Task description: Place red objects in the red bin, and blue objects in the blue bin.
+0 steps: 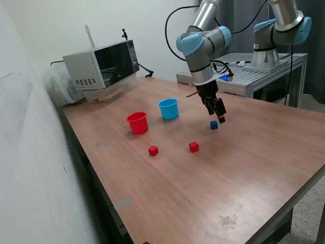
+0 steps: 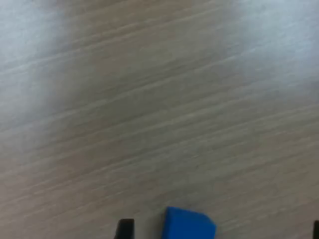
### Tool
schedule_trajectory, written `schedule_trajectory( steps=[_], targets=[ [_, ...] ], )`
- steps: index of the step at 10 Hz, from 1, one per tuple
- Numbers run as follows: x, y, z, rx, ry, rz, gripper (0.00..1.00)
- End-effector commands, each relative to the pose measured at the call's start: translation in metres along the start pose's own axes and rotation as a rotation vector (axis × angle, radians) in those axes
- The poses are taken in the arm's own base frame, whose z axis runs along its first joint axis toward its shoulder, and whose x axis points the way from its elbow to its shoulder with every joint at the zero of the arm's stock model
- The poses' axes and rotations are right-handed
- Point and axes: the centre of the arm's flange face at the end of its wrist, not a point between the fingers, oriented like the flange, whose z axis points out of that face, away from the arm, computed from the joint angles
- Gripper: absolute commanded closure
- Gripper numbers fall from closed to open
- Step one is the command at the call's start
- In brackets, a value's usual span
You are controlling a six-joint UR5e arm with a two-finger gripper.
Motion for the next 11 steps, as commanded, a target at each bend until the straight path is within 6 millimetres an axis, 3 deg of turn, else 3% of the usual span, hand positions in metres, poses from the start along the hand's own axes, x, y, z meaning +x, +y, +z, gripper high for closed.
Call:
schedule_trajectory(
  steps=[1,6,7,11],
  targets=[
    [-0.006,0.005,0.005,0.001,-0.01,0.012,0.0],
    [-0.009,0.009,0.016,0.007,-0.025,0.013,0.0],
    [-0.009,0.01,0.021,0.014,-0.028,0.009,1.0],
    [-0.008,0.015,0.021,0.009,-0.029,0.004,1.0]
  ],
)
